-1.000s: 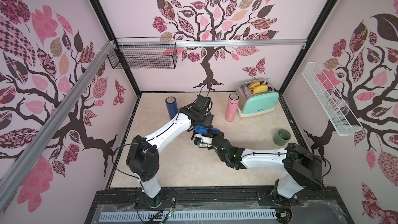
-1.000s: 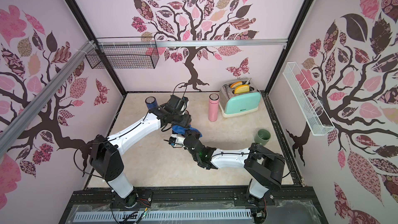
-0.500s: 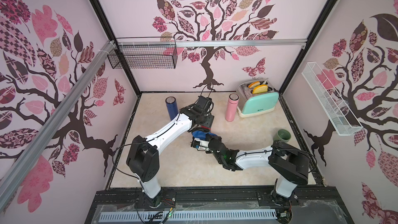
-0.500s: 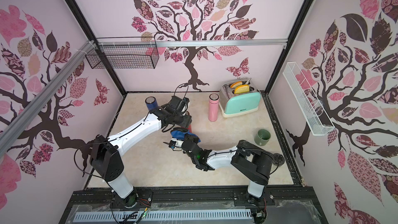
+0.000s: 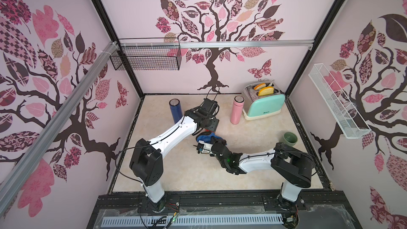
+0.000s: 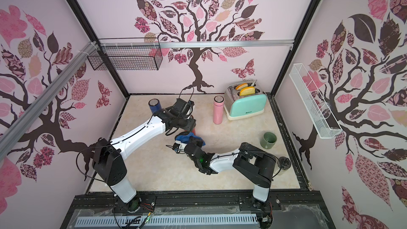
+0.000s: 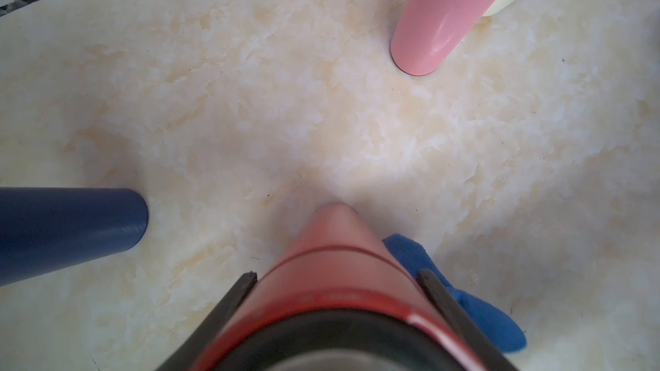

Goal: Wipe the surface of the thermos
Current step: Wipe the dirt from the surface of the thermos.

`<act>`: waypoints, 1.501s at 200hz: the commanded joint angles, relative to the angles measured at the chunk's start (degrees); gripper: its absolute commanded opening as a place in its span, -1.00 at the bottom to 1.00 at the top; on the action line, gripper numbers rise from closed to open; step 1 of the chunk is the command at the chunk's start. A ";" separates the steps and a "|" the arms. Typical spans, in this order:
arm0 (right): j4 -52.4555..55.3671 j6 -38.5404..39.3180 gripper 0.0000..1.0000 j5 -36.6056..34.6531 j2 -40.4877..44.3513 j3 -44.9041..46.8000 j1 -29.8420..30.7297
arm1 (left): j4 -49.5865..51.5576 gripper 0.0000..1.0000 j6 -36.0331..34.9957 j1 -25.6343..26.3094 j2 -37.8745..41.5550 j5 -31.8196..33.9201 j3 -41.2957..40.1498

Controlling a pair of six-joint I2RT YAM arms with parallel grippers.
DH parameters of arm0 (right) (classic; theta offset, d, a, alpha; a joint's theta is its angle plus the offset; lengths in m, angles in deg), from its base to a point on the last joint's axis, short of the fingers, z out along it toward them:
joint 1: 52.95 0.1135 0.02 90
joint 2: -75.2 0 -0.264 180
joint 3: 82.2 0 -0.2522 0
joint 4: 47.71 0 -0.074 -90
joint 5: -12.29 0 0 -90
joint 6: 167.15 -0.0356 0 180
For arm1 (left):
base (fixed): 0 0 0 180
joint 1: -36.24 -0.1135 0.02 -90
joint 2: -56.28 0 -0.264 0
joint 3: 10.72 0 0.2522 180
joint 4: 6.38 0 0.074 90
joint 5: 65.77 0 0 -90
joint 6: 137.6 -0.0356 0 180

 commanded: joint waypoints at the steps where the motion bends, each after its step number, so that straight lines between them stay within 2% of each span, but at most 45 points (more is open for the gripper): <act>1: -4.86 5.28 -1.00 -4.94 5.08 -3.67 -0.28 | 3.95 -1.00 -0.45 0.42 -1.05 -0.22 0.46; 36: -4.71 5.55 -1.00 -4.31 6.23 -3.87 -0.31 | 4.12 -1.00 -0.53 0.51 -1.49 -0.39 0.78; 93: -5.00 -4.14 -1.00 -1.58 -3.94 -0.57 -0.30 | 4.98 -1.00 -0.62 0.69 -1.46 -0.42 1.06; 125: -5.12 -5.97 -1.00 -0.58 -8.27 -1.06 -0.32 | 5.07 -1.00 -0.62 0.69 -1.55 -0.32 1.17; 156: -4.25 -6.11 -1.00 -1.05 -8.17 -0.90 -0.32 | 4.85 -1.00 -0.60 0.69 -1.44 0.02 1.15; 215: 4.35 -14.73 -1.00 0.24 6.78 8.05 -0.82 | 2.12 -1.00 -0.03 -1.35 1.24 -0.52 -2.24; 245: 14.25 -24.78 -1.00 1.79 15.90 9.22 -1.74 | -0.52 -1.00 -0.66 -3.52 3.95 -1.90 -5.63; 261: 17.91 -29.72 -1.00 5.19 21.86 10.33 -3.28 | -2.69 -1.00 -2.69 -4.34 6.21 -3.55 -8.09; 300: 25.83 -37.83 -1.00 19.13 33.58 8.86 -10.53 | -10.24 -1.00 -10.25 -4.59 12.14 -6.62 -15.30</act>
